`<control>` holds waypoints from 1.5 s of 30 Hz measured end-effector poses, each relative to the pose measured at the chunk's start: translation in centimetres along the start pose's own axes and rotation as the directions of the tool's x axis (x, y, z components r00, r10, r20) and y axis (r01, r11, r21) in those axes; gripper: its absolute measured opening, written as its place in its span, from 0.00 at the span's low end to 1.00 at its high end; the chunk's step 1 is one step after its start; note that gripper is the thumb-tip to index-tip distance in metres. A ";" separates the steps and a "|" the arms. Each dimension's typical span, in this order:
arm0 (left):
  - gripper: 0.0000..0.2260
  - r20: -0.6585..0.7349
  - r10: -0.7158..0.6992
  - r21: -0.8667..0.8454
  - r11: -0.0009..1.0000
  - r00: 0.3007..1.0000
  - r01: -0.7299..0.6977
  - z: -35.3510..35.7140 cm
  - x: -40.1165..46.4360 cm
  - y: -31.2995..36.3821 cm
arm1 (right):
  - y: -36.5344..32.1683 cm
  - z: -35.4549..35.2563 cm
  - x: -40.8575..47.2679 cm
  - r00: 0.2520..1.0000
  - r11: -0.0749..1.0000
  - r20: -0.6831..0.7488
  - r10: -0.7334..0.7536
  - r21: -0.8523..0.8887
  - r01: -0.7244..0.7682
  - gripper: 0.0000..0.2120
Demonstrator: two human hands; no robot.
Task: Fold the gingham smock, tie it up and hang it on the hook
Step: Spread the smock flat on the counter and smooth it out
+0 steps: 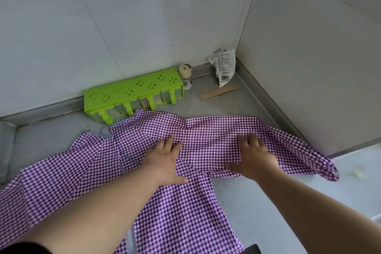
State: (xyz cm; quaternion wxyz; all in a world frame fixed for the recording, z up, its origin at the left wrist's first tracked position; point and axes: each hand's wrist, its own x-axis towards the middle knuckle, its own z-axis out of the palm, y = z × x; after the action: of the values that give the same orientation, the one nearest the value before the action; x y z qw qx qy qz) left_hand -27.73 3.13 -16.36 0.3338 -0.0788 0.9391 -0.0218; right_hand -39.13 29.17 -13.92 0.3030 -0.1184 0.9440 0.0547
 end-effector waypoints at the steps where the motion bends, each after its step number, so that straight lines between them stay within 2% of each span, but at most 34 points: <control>1: 0.59 -0.007 -0.007 -0.010 1.000 1.000 0.007 0.3 -0.3 -0.5 | 0.0 -0.6 0.2 0.999 0.999 0.017 0.030 -0.037 -0.030 0.61; 3: 0.58 -0.033 -0.025 -0.022 0.999 0.999 0.024 0.8 -0.8 -1.4 | -1.0 -1.8 0.3 0.999 0.992 -0.035 0.006 -0.124 -0.011 0.53; 4: 0.57 -0.041 -0.034 -0.033 0.999 0.999 0.033 1.1 -1.0 -1.9 | -2.3 -2.1 0.2 0.990 0.986 -0.105 -0.091 -0.147 0.075 0.47; 6: 0.56 -0.048 -0.034 -0.074 0.997 0.998 0.031 1.7 -1.3 -2.4 | -5.7 -2.1 -0.2 0.913 0.928 -0.177 -0.367 -0.145 0.344 0.39; 8: 0.55 -0.051 -0.015 -0.109 0.994 0.999 0.010 2.0 -1.4 -2.7 | -9.1 -1.2 -0.5 0.820 0.829 -0.130 -0.558 -0.133 0.543 0.39; 9: 0.54 -0.056 -0.004 -0.117 0.993 0.998 -0.003 2.1 -1.5 -2.8 | -10.3 -0.6 -0.4 0.802 0.806 -0.098 -0.589 -0.136 0.575 0.41; 11: 0.54 -0.077 0.005 -0.114 0.993 0.997 -0.013 2.5 -2.0 -3.6 | -11.6 -0.2 0.4 0.829 0.825 -0.056 -0.556 -0.152 0.544 0.50; 14: 0.54 -0.088 -0.021 -0.115 0.993 0.996 0.011 3.5 -3.1 -5.3 | -10.9 -0.9 2.3 0.922 0.905 -0.006 -0.387 -0.193 0.379 0.67; 17: 0.54 -0.050 -0.064 -0.133 0.989 0.997 0.057 5.0 -4.5 -7.1 | -10.1 -2.2 3.8 0.961 0.939 0.045 -0.272 -0.205 0.276 0.75; 19: 0.54 -0.033 -0.063 -0.163 0.985 0.997 0.057 5.2 -5.1 -7.6 | -10.4 -2.7 3.9 0.968 0.936 0.051 -0.244 -0.250 0.249 0.75; 21: 0.53 -0.033 -0.051 -0.208 0.977 0.998 0.043 5.1 -5.1 -7.9 | -12.2 -2.6 2.9 0.944 0.894 0.001 -0.331 -0.320 0.314 0.70; 23: 0.52 -0.049 -0.039 -0.271 0.962 0.998 0.024 4.9 -4.7 -8.2 | -14.9 -1.2 1.1 0.844 0.802 -0.045 -0.535 -0.341 0.490 0.63; 25: 0.49 -0.101 -0.050 -0.319 0.948 0.994 0.015 4.8 -4.5 -8.7 | -17.0 0.8 -0.5 0.755 0.713 -0.004 -0.656 -0.332 0.618 0.60; 27: 0.44 -0.191 -0.114 -0.317 0.947 0.975 0.049 5.0 -5.1 -9.7 | -18.0 2.3 -1.2 0.749 0.679 0.079 -0.657 -0.369 0.635 0.63; 29: 0.42 -0.244 -0.209 -0.290 0.947 0.947 0.135 5.7 -6.2 -11.1 | -17.7 2.7 -1.1 0.758 0.681 0.093 -0.645 -0.380 0.626 0.65; 32: 0.46 -0.139 -0.289 -0.308 0.922 0.947 0.236 8.0 -8.0 -13.9 | -17.4 2.1 -1.3 0.744 0.655 0.105 -0.659 -0.405 0.637 0.64; 34: 0.50 -0.047 -0.287 -0.305 0.916 0.957 0.260 9.2 -8.4 -14.9 | -18.2 2.0 -2.4 0.670 0.571 0.094 -0.737 -0.444 0.690 0.55; 35: 0.51 -0.032 -0.287 -0.298 0.917 0.957 0.265 9.6 -8.3 -15.0 | -18.8 2.4 -3.2 0.575 0.485 0.087 -0.813 -0.445 0.753 0.46; 37: 0.52 -0.041 -0.301 -0.292 0.916 0.953 0.276 9.7 -7.7 -14.9 | -20.0 3.8 -4.9 0.312 0.245 0.090 -0.946 -0.434 0.867 0.25; 39: 0.53 -0.044 -0.317 -0.301 0.909 0.947 0.290 9.5 -7.2 -14.8 | -20.9 5.7 -6.1 0.106 0.026 0.169 -0.980 -0.421 0.907 0.22; 40: 0.53 -0.037 -0.322 -0.302 0.906 0.946 0.296 9.3 -7.1 -14.7 | -21.4 6.3 -6.6 0.066 -0.031 0.221 -0.973 -0.407 0.913 0.19; 42: 0.53 -0.024 -0.326 -0.299 0.904 0.945 0.304 9.2 -7.0 -14.8 | -22.3 6.8 -7.8 0.033 -0.087 0.313 -0.949 -0.360 0.929 0.12; 45: 0.53 -0.010 -0.325 -0.295 0.905 0.946 0.308 9.0 -7.2 -14.7 | -22.9 7.1 -8.5 0.065 -0.082 0.404 -0.913 -0.335 0.939 0.09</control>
State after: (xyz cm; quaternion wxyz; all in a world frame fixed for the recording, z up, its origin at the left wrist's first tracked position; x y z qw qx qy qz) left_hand -14.55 -10.07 -17.50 0.2830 -0.2772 0.9163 0.0597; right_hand -22.56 9.88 -15.36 0.2330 -0.8064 0.5362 0.0892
